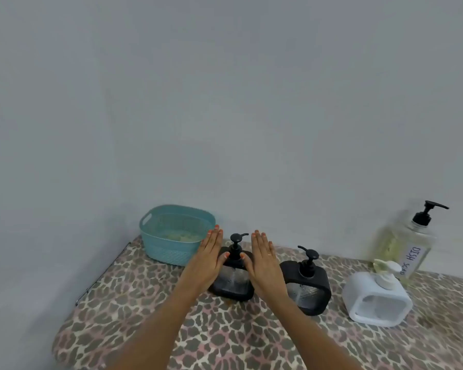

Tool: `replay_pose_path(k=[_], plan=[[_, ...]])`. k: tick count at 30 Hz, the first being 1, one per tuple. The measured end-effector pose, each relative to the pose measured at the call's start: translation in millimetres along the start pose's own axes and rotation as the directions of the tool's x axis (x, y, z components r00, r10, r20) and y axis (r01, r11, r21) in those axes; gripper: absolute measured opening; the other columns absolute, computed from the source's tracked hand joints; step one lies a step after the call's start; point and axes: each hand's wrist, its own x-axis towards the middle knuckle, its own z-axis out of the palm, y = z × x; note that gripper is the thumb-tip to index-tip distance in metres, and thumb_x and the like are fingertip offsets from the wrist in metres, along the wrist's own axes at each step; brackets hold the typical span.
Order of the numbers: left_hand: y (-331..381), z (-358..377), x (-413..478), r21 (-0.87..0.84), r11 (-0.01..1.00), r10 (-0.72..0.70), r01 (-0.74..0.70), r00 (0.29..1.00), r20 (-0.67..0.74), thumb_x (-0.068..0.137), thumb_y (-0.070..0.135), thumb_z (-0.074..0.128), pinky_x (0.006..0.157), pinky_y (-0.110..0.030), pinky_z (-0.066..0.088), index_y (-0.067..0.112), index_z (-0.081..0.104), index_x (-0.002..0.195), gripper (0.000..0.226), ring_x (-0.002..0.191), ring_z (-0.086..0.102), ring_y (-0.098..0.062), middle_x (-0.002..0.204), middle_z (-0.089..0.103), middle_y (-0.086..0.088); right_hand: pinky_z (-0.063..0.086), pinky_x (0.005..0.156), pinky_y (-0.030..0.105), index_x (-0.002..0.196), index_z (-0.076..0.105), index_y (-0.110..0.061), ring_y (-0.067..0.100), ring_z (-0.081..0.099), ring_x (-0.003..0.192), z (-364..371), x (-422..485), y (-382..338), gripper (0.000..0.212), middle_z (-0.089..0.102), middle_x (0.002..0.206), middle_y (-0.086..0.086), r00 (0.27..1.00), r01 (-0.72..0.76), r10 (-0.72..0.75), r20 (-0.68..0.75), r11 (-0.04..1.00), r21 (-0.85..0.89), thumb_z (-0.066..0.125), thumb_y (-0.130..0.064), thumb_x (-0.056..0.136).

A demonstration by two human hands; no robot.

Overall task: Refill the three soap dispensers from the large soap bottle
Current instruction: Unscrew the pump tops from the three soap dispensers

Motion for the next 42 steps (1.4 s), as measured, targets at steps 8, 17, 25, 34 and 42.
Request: replay_pose_path(k=[8, 17, 25, 34, 42], plan=[[-3.0, -1.7, 1.7, -0.337, 0.941, 0.054, 0.008, 0.983, 0.176, 0.094, 0.045, 0.028, 0.118, -0.031, 0.014, 0.017, 0.015, 0.146, 0.060, 0.142, 0.014, -0.008, 0.154, 0.015, 0.003, 0.044, 0.081, 0.030, 0.109, 0.062, -0.015, 0.020, 0.058, 0.095, -0.4, 14.3, -17.3, 0.041, 0.066, 0.102, 0.002, 0.998, -0.063, 0.065, -0.004, 0.978, 0.197, 0.052, -0.049, 0.088], [-12.2, -8.0, 2.9, -0.440, 0.898, 0.126, -0.021, 0.969, 0.211, 0.094, 0.025, 0.046, 0.106, -0.017, 0.028, 0.020, 0.027, 0.141, 0.052, 0.129, 0.035, -0.005, 0.140, 0.037, 0.006, 0.039, 0.072, 0.021, 0.104, 0.062, -0.007, 0.019, 0.056, 0.094, 0.1, 27.4, -33.5, 0.035, 0.059, 0.104, 0.008, 0.969, -0.237, 0.242, 0.036, 0.887, 0.397, 0.070, -0.031, 0.079], [-13.8, -9.2, 9.1, -0.418, 0.907, 0.146, -0.047, 0.967, 0.209, 0.092, 0.023, 0.051, 0.089, -0.002, 0.034, 0.016, 0.039, 0.132, 0.043, 0.115, 0.046, -0.007, 0.128, 0.050, 0.000, 0.037, 0.065, 0.017, 0.095, 0.066, 0.001, 0.016, 0.055, 0.076, -7.1, 34.5, -27.3, 0.022, 0.065, 0.093, 0.014, 0.983, -0.173, 0.127, 0.135, 0.890, 0.421, 0.069, -0.015, 0.081], [-13.2, -11.4, 8.1, -0.413, 0.908, 0.169, -0.072, 0.964, 0.204, 0.092, 0.025, 0.051, 0.096, -0.014, 0.032, 0.019, 0.030, 0.139, 0.051, 0.119, 0.041, -0.005, 0.129, 0.043, 0.008, 0.048, 0.081, 0.021, 0.104, 0.065, -0.002, 0.021, 0.062, 0.089, -15.9, 42.4, -10.7, 0.023, 0.069, 0.097, 0.010, 0.958, -0.122, -0.021, 0.287, 0.873, 0.472, 0.066, -0.008, 0.081], [-13.8, -11.2, 8.0, -0.428, 0.903, 0.131, -0.021, 0.964, 0.230, 0.091, 0.028, 0.052, 0.100, -0.025, 0.038, 0.019, 0.035, 0.136, 0.048, 0.120, 0.046, -0.011, 0.132, 0.048, 0.001, 0.037, 0.075, 0.020, 0.110, 0.059, -0.009, 0.013, 0.051, 0.091, -11.6, 37.8, -17.2, 0.049, 0.049, 0.097, -0.003, 0.970, -0.222, 0.159, 0.184, 0.888, 0.404, 0.077, -0.032, 0.071]])
